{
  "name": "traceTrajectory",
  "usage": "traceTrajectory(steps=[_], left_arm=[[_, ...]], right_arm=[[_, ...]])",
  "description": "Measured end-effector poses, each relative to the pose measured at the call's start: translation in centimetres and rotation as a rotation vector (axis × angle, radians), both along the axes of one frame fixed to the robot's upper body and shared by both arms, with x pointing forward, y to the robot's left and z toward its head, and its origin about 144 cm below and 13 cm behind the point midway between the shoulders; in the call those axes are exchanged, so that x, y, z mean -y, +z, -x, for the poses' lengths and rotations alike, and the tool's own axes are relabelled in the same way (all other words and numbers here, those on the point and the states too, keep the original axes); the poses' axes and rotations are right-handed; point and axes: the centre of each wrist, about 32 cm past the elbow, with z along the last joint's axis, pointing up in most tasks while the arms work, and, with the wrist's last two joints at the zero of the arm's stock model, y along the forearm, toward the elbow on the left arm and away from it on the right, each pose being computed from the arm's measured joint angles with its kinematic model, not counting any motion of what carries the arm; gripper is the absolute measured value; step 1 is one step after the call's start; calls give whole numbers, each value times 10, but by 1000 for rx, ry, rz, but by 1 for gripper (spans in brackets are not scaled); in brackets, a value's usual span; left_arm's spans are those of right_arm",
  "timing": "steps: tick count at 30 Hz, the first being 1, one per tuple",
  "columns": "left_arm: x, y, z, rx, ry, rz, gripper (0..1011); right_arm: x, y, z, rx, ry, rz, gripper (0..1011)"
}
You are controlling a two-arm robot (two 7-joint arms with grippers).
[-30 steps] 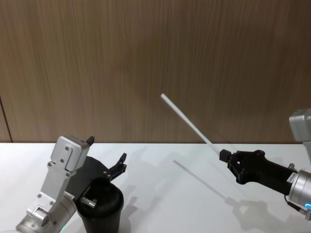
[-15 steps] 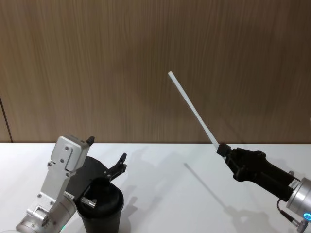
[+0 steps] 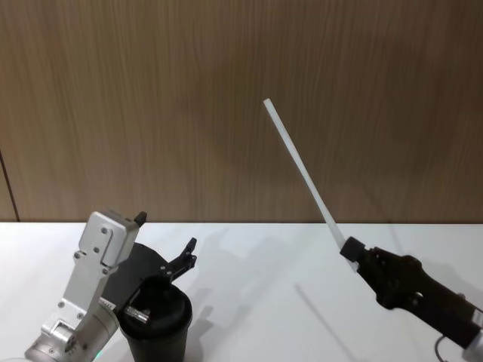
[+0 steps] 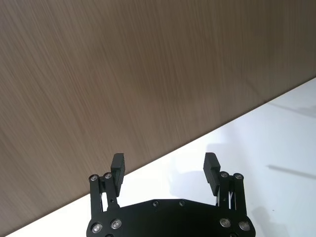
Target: Pick up the straw with one hand, pass it to the other hand, and insert it into the cup.
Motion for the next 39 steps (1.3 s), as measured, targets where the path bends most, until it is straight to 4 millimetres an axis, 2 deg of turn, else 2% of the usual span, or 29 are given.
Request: traceTrajectory(steps=[10, 19, 26, 39], left_arm=[[0, 0, 0, 0, 0, 0, 1003], [0, 0, 0, 0, 0, 0, 1003], [0, 0, 0, 0, 0, 0, 1003], [0, 0, 0, 0, 0, 0, 1003]], right_arm=[[16, -5, 12, 43, 114, -18, 6], [25, -7, 8, 105, 204, 20, 6], [21, -8, -2, 134, 247, 47, 6], [-1, -6, -21, 148, 263, 63, 6]])
